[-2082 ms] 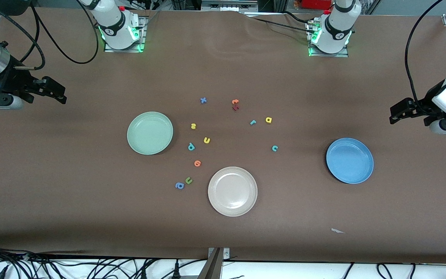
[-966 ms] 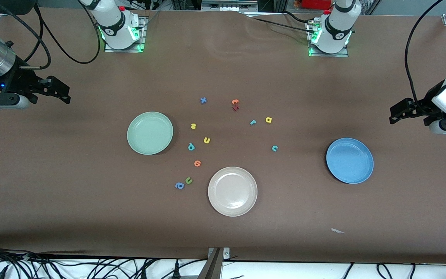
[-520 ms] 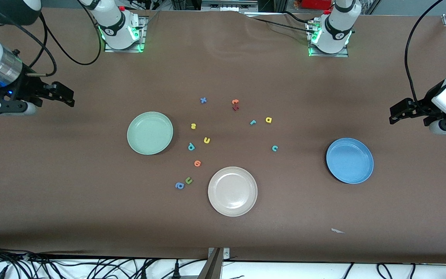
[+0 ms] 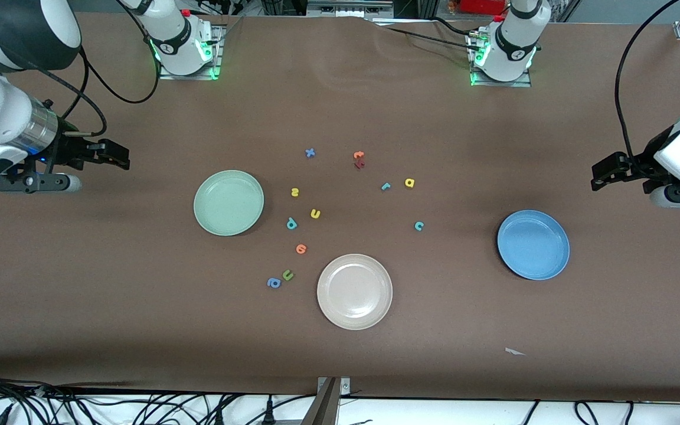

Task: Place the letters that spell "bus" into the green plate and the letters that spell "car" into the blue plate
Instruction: 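Move the right gripper toward the letters while the left gripper follows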

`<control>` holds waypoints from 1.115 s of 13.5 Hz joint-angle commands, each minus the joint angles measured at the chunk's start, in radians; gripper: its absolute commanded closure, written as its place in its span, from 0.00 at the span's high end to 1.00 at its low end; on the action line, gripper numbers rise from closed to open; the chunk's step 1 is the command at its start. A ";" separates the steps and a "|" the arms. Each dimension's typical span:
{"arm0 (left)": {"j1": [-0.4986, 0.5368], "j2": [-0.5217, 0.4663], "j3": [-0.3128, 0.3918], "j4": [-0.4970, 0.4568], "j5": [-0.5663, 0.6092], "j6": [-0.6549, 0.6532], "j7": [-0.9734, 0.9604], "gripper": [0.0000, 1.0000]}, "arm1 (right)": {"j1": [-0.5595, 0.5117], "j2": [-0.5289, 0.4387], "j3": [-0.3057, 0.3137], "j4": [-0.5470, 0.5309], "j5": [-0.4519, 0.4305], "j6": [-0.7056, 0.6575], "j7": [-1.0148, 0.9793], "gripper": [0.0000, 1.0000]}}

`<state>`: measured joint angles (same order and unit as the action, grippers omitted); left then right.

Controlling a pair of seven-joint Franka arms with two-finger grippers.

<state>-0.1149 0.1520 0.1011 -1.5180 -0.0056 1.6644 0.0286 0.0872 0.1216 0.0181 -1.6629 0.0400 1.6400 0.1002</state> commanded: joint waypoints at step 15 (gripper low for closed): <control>-0.037 0.104 -0.063 -0.011 -0.025 0.072 -0.028 1.00 | 0.216 0.271 0.003 0.130 0.040 0.274 0.278 1.00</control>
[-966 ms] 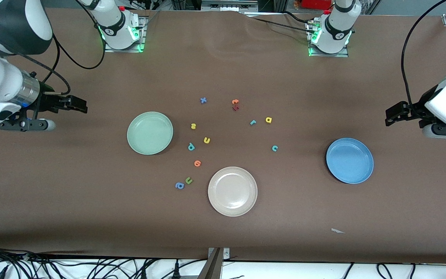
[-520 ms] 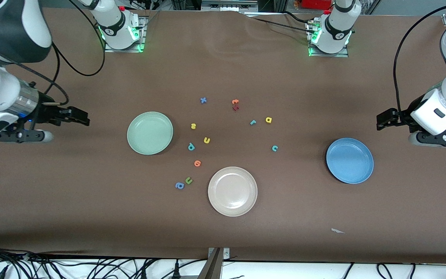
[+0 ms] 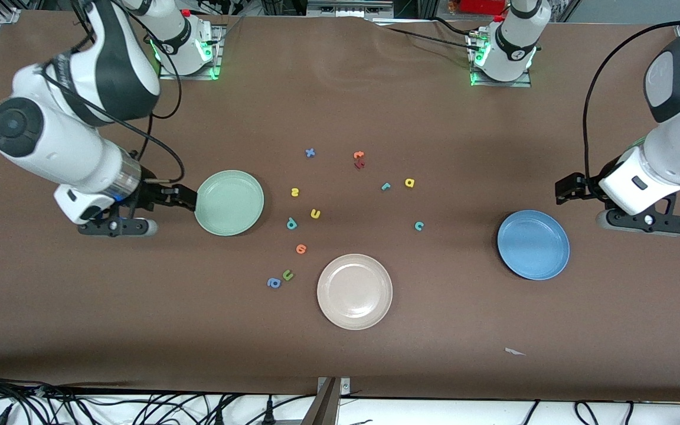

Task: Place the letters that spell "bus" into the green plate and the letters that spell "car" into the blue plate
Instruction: 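Move the right gripper toward the letters while the left gripper follows, then grasp the teal q with the right gripper while the left grasps teal c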

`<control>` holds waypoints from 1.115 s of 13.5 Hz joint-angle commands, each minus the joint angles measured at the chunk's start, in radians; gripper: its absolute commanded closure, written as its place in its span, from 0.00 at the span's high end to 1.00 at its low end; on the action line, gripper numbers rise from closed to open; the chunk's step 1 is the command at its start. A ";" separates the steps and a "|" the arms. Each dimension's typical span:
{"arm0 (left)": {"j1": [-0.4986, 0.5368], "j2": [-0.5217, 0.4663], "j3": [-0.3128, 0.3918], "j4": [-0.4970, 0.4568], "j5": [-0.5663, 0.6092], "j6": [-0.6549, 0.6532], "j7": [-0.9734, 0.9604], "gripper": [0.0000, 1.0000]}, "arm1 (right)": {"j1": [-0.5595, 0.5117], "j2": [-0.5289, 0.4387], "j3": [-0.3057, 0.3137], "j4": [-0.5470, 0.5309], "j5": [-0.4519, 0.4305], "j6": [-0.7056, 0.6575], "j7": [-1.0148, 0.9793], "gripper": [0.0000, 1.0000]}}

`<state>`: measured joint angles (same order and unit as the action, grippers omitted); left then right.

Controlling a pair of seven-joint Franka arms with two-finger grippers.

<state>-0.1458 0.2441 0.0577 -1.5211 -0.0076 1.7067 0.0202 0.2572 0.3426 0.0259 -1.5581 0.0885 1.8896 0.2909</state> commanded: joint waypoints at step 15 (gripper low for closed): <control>-0.124 0.257 -0.162 -0.200 -0.011 0.530 -0.322 1.00 | 0.298 0.352 -0.006 -0.003 -0.144 0.431 0.631 1.00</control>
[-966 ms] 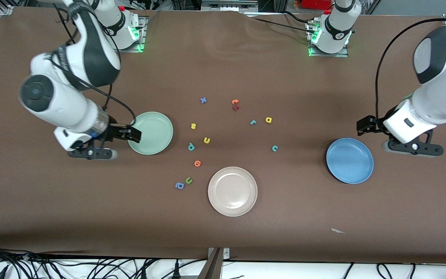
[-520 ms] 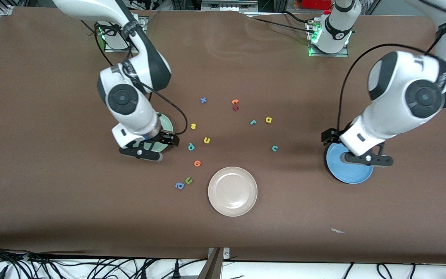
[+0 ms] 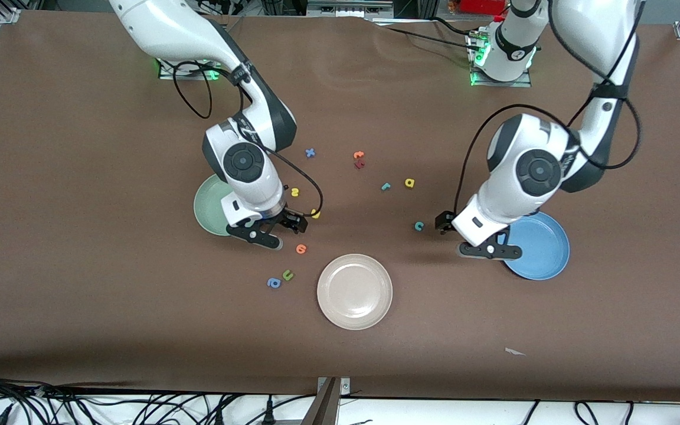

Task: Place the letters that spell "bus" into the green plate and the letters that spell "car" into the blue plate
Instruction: 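Grasp the teal q with the right gripper while the left grasps teal c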

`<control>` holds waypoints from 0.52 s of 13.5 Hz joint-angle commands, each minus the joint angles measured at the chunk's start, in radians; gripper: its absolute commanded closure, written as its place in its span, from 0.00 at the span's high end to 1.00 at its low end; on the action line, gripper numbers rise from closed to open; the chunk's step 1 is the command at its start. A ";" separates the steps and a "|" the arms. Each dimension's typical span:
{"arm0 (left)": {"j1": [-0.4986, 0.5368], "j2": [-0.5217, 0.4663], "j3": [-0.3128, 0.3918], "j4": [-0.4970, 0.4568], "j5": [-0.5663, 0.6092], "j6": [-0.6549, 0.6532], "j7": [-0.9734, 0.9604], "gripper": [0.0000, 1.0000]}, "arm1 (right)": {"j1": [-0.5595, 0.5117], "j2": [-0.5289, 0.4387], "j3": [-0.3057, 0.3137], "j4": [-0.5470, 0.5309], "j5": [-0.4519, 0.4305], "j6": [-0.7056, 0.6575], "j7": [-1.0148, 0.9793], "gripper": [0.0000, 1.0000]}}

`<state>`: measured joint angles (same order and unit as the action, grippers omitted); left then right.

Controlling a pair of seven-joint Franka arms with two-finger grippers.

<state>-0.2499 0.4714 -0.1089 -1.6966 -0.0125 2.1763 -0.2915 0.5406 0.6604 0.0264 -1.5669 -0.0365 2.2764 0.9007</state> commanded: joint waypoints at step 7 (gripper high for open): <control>-0.081 0.107 0.005 -0.163 -0.004 0.299 -0.012 1.00 | 0.021 0.073 -0.006 -0.001 -0.005 0.051 0.024 0.70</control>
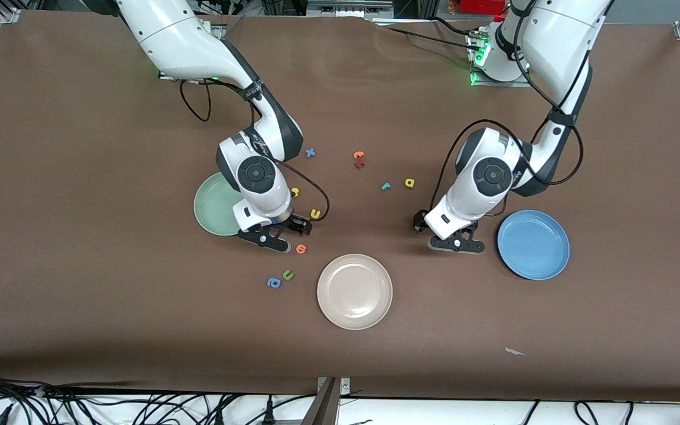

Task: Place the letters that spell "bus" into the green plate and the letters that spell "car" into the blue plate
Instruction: 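Grasp the teal q with the right gripper while the left grasps teal c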

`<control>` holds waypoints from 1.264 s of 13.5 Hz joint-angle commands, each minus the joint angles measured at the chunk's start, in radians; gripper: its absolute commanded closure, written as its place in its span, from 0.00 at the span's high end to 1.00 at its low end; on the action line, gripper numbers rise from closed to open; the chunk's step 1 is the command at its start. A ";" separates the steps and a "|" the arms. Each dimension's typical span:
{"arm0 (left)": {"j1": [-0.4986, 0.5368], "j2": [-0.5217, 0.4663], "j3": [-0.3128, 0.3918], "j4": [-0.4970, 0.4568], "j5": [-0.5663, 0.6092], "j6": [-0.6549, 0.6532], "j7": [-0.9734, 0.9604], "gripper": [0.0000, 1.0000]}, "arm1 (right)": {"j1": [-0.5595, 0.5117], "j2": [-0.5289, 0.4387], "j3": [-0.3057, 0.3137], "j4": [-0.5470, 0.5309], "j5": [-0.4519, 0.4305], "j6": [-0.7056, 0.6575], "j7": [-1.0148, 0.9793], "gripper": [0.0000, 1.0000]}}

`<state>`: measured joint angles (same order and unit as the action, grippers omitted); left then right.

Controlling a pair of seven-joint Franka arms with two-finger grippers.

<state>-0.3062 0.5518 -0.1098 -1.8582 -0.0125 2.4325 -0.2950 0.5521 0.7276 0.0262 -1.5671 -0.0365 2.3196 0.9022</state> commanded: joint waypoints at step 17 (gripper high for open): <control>-0.080 0.100 0.012 0.002 -0.001 0.097 -0.041 0.61 | 0.035 0.052 -0.006 -0.017 -0.019 0.029 0.007 0.47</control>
<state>-0.3737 0.6493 -0.1071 -1.8606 -0.0124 2.5193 -0.3243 0.5789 0.7735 0.0262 -1.5823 -0.0368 2.3301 0.9064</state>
